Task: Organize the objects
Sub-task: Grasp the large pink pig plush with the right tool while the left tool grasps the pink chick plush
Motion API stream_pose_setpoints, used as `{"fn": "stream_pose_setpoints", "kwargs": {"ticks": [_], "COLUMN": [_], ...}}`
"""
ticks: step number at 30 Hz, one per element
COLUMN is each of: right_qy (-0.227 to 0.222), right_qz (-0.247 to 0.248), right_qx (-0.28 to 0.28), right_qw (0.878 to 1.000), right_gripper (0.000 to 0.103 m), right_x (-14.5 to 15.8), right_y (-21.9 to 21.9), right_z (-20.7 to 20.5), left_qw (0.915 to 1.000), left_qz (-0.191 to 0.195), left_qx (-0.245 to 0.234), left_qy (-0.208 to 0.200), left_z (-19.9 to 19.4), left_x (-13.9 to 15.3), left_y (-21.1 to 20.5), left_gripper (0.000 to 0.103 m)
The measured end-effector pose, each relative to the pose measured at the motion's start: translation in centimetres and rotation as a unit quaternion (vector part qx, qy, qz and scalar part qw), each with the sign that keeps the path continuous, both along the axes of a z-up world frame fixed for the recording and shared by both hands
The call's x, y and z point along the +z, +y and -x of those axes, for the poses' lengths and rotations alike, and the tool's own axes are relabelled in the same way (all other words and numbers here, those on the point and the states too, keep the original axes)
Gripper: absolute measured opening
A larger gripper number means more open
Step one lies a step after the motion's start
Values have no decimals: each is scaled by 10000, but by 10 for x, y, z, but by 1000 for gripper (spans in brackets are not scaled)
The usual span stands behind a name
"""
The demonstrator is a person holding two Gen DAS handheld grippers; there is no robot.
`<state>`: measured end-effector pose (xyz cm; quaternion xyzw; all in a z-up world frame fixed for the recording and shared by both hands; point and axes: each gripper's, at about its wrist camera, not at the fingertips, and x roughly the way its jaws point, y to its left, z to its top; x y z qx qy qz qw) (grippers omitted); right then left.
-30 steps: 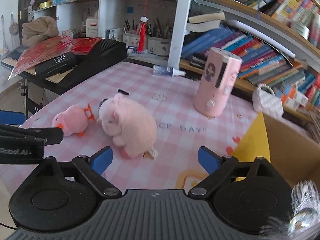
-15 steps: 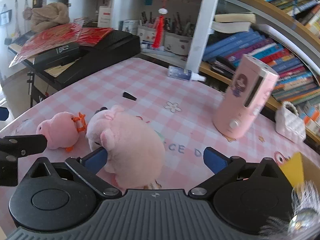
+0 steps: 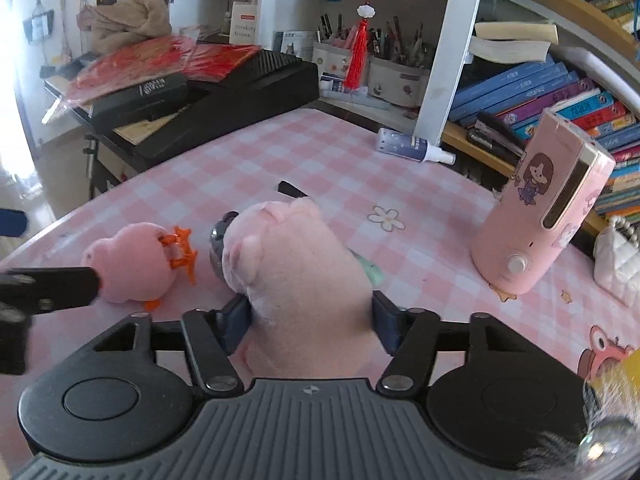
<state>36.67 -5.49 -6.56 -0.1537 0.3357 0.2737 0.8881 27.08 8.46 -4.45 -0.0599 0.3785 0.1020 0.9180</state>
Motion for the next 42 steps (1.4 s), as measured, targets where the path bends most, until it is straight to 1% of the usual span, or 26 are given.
{"fn": "stream_pose_setpoints", "kwargs": {"ticks": [1, 6, 10, 15, 17, 19, 23, 25, 26, 27, 28, 29, 30, 33, 37, 42], "right_qy": [34, -183, -79, 33, 48, 78, 131, 144, 153, 166, 183, 195, 201, 206, 228, 205], "right_qz": [-98, -375, -596, -668, -645, -635, -613, -605, -602, -603, -604, -606, -608, -625, -704, -765], "right_qx": [-68, -567, -822, -795, -776, -754, -745, -748, -754, -761, -774, -790, -814, -905, -990, -1043], "right_qw": [9999, 9975, 9948, 9946, 9949, 9951, 9952, 9953, 9952, 9951, 9950, 9948, 9946, 9937, 9923, 9914], "right_gripper": [57, 58, 58, 59, 59, 59, 59, 59, 59, 59, 59, 59, 59, 59, 59, 59], "right_x": [4, 27, 34, 34, 32, 31, 30, 29, 29, 29, 28, 28, 28, 29, 31, 35], "right_y": [-5, -31, -48, -52, -51, -52, -52, -52, -52, -53, -53, -53, -54, -56, -58, -59], "right_z": [1, 13, 17, 24, 26, 27, 28, 29, 29, 30, 30, 30, 31, 33, 39, 52], "left_qw": [10000, 10000, 9999, 9998, 9998, 9999, 9994, 9988, 9985, 9977, 9970, 9966, 9964, 9971, 9980, 9975], "left_qz": [2, 9, 73, 50, 45, -54, -218, -295, -309, -319, -328, -349, -320, -96, 140, 479], "left_qx": [-19, -24, 84, 144, 143, 87, -69, -174, -219, -294, -341, -354, -379, -381, -472, -509], "left_qy": [-15, -76, -65, 113, 100, 95, 245, 337, 396, 515, 607, 656, 686, 656, 404, 89], "left_z": [-1, -7, -13, -23, -29, -37, -53, -58, -59, -61, -63, -63, -62, -55, -37, -5], "left_x": [0, -3, -9, -21, -23, -26, -35, -41, -43, -46, -48, -50, -50, -44, -24, 2], "left_y": [-1, -5, -4, -4, -5, -6, -8, -9, -10, -10, -10, -10, -9, -4, -2, 1], "left_gripper": [95, 95, 94, 92, 91, 91, 91, 88, 83, 75, 71, 60, 59, 58, 58, 58]}}
